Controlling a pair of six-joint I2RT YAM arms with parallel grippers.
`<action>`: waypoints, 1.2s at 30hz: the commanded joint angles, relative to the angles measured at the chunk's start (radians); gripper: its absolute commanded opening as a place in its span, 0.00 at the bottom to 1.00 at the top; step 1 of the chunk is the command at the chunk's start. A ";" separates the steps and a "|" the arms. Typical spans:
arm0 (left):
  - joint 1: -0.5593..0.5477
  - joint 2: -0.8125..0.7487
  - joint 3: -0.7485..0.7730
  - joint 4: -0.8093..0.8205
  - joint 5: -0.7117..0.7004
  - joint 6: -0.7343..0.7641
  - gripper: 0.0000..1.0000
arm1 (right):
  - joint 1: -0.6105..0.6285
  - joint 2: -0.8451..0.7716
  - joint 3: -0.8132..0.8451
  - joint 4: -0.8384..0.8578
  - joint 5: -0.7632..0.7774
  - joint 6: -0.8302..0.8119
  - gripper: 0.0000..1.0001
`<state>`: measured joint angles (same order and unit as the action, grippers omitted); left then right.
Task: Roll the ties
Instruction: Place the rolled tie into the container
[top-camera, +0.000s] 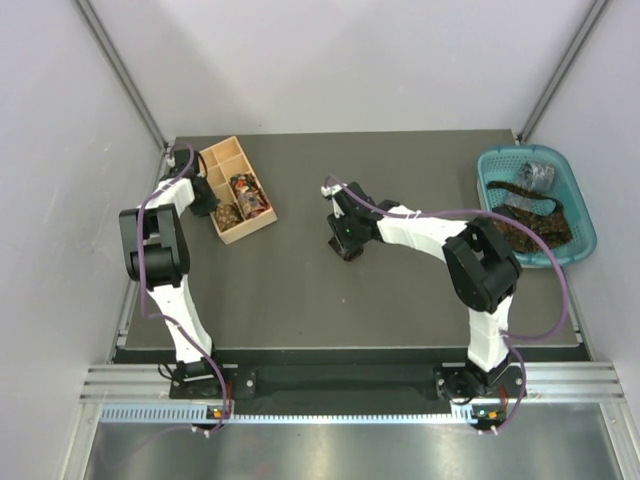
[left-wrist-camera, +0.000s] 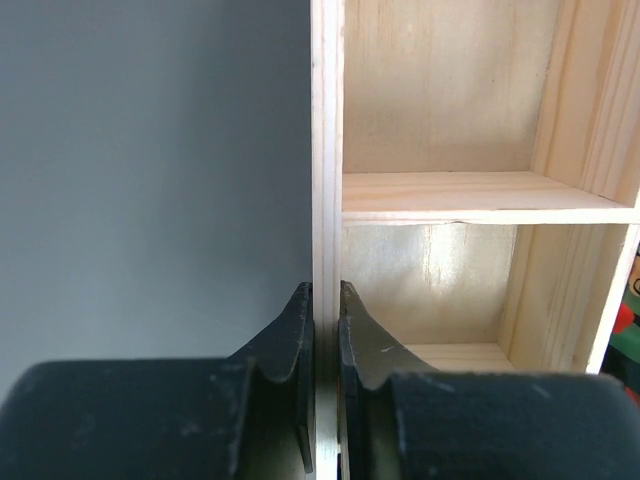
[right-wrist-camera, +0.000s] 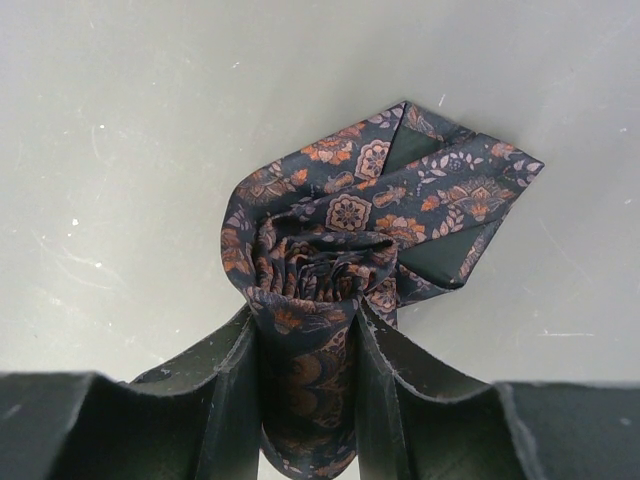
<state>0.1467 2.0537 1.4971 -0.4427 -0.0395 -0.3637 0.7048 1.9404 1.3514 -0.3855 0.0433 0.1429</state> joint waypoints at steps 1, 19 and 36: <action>-0.021 -0.033 0.015 0.056 0.108 -0.007 0.00 | -0.013 0.101 -0.025 -0.108 0.064 -0.006 0.21; -0.324 -0.204 -0.077 -0.093 -0.002 -0.139 0.00 | -0.120 -0.098 0.009 -0.185 -0.028 0.055 0.00; -0.505 -0.363 -0.331 -0.001 -0.191 -0.211 0.00 | -0.151 -0.195 0.219 -0.426 0.101 0.101 0.00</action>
<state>-0.3294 1.7760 1.1824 -0.5354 -0.2047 -0.5339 0.5705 1.8381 1.4727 -0.7357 0.0963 0.2241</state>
